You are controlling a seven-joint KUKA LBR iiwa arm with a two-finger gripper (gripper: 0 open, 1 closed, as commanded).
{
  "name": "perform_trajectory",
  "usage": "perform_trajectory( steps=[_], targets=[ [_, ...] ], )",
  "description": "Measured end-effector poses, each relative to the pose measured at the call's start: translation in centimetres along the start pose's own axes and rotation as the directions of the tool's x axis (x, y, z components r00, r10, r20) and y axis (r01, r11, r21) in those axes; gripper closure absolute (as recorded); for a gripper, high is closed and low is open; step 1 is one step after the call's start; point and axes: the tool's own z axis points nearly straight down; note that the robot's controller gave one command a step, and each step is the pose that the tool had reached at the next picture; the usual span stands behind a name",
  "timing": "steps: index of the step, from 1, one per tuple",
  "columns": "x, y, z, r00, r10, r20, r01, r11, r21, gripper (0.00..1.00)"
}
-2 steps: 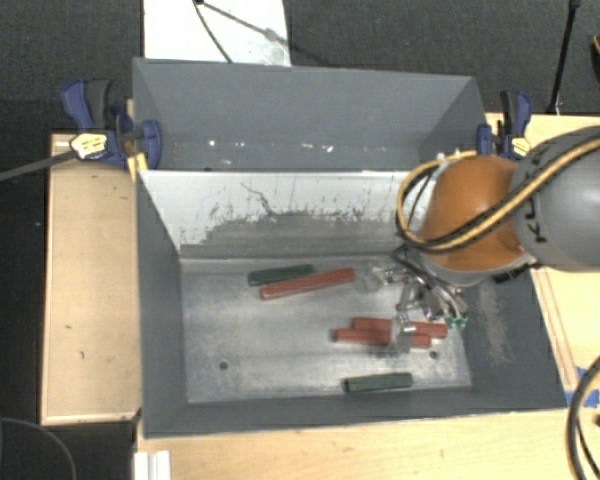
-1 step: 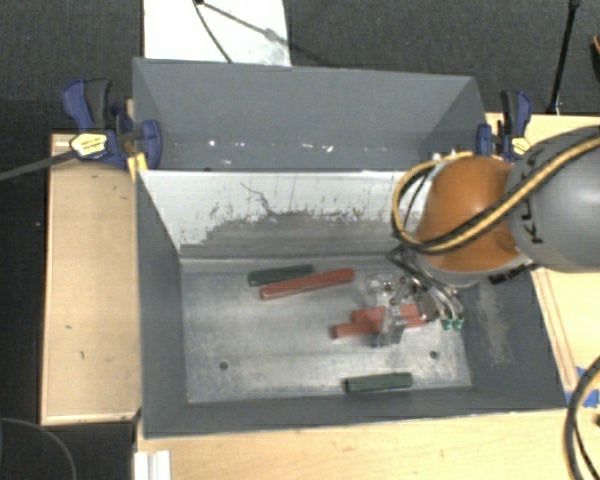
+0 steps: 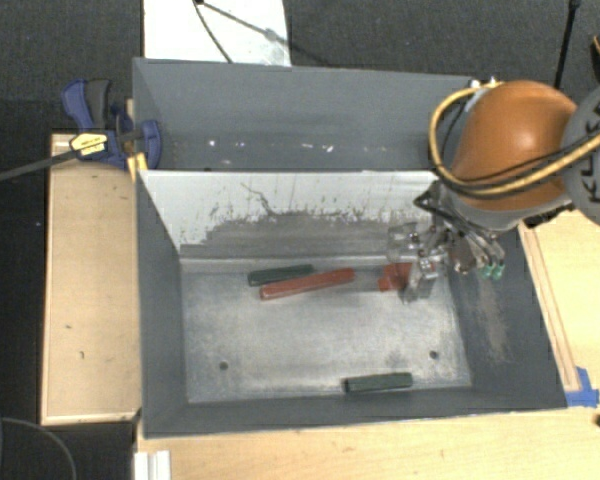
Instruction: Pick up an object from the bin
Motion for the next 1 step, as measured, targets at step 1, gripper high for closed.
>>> perform_trajectory(
  steps=[1],
  targets=[
    [0.53, -0.41, -22.18, 0.998, -0.060, 0.003, 0.060, 0.998, 0.001, 1.00]
  ],
)
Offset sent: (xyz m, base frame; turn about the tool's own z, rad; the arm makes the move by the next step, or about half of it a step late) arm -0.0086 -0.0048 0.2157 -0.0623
